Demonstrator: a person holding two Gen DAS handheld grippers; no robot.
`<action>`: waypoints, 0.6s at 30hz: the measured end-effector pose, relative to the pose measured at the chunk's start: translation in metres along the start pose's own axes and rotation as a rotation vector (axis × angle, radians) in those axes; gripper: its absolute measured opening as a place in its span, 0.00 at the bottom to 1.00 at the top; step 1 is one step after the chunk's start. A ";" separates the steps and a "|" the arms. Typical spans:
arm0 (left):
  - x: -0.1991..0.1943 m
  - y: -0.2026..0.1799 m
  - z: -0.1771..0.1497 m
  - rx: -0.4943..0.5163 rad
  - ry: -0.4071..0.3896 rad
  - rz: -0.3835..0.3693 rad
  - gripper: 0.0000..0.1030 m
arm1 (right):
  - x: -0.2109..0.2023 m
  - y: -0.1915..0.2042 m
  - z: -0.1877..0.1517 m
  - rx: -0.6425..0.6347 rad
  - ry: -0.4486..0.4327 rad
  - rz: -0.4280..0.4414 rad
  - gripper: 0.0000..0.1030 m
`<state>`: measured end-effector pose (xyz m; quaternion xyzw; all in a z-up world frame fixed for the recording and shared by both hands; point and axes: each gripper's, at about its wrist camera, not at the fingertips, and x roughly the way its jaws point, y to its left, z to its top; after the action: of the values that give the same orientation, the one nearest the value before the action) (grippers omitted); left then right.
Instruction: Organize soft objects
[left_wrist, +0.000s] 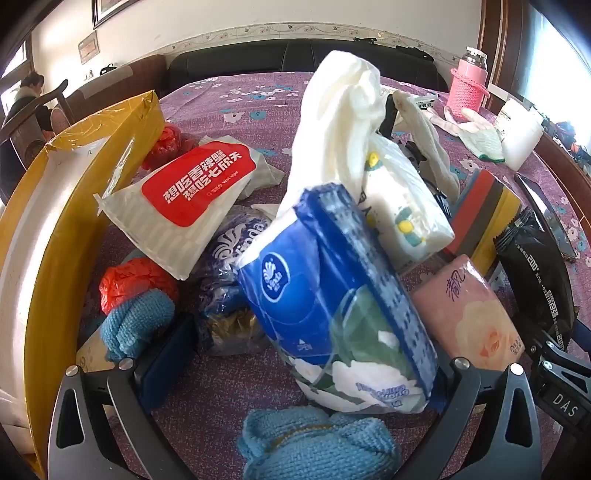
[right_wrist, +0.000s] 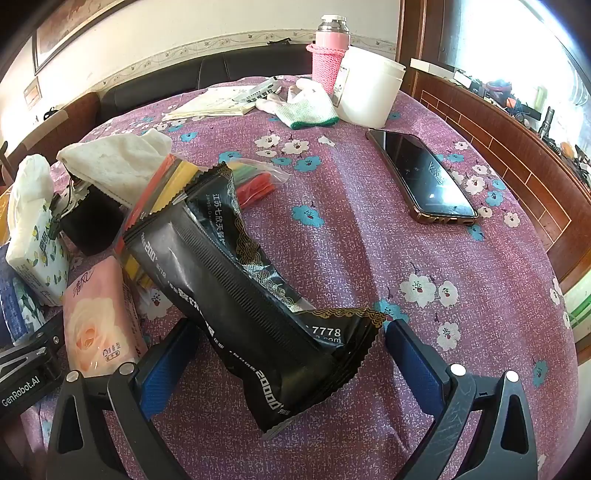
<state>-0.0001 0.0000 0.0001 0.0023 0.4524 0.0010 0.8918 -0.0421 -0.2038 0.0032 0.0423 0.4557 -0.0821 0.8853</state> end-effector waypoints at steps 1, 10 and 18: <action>0.000 0.000 0.000 0.001 0.003 0.001 1.00 | 0.000 0.000 0.000 -0.001 0.001 -0.001 0.99; 0.000 0.000 0.000 0.000 0.001 -0.001 1.00 | 0.000 0.000 0.000 -0.003 -0.001 -0.005 0.99; 0.000 0.000 0.000 0.000 0.000 0.000 1.00 | 0.000 0.000 0.000 -0.004 -0.001 -0.005 0.99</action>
<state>0.0000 -0.0001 0.0000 0.0021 0.4527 0.0009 0.8917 -0.0421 -0.2036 0.0032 0.0394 0.4554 -0.0834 0.8855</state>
